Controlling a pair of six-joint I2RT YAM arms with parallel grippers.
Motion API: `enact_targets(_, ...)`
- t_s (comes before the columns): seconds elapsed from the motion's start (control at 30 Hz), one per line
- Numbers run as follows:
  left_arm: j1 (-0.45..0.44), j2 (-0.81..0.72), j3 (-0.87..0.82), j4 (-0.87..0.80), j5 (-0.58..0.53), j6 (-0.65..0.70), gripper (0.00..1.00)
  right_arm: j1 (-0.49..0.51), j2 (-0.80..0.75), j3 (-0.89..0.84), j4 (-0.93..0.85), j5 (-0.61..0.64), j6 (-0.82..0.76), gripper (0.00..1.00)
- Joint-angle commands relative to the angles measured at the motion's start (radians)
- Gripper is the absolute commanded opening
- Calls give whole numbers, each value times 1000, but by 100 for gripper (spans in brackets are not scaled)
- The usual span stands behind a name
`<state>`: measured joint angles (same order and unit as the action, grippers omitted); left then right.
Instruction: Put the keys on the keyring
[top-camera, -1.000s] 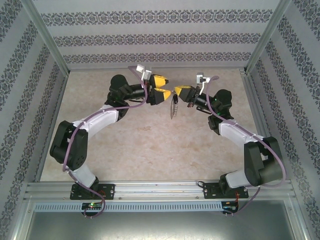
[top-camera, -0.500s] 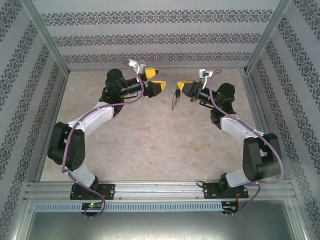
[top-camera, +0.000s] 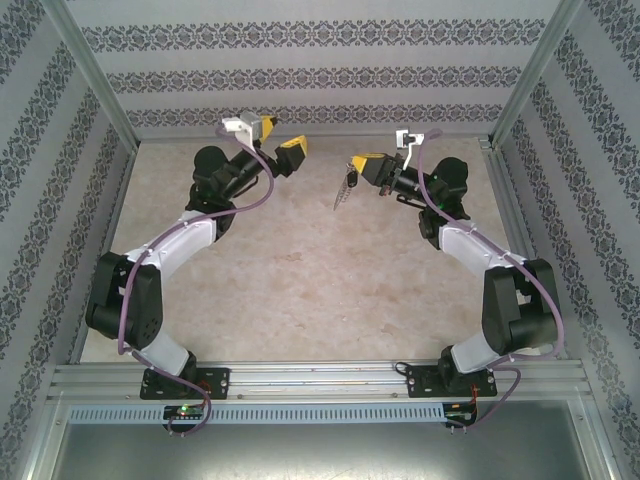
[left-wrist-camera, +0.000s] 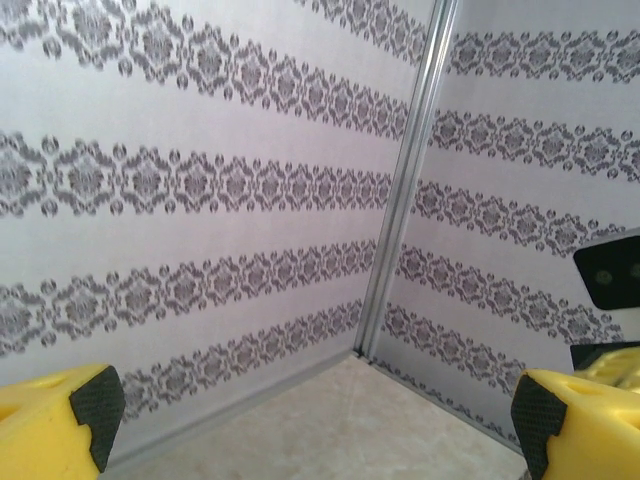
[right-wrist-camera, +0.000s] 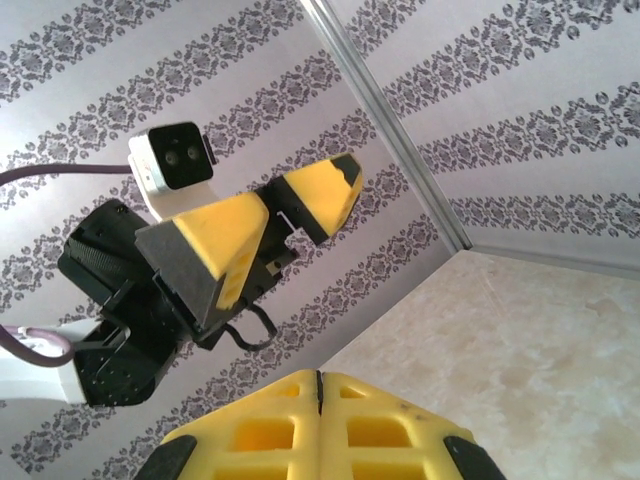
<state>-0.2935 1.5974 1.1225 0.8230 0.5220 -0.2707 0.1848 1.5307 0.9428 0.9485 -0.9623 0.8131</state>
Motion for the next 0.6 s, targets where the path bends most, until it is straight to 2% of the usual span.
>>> enact_targets(0.0, 7, 18, 51, 12, 57, 46, 100, -13, 18, 63, 12, -56, -4, 0)
enact_targets(0.27, 16, 48, 83, -50, 89, -47, 97, -29, 114, 196, -2, -205, 20, 0)
enact_targets(0.4, 21, 65, 167, -226, 192, -79, 89, -33, 167, 259, 1, -288, 53, 0)
enact_targets(0.57, 22, 83, 222, -296, 355, -132, 89, -33, 211, 311, 1, -345, 86, 0)
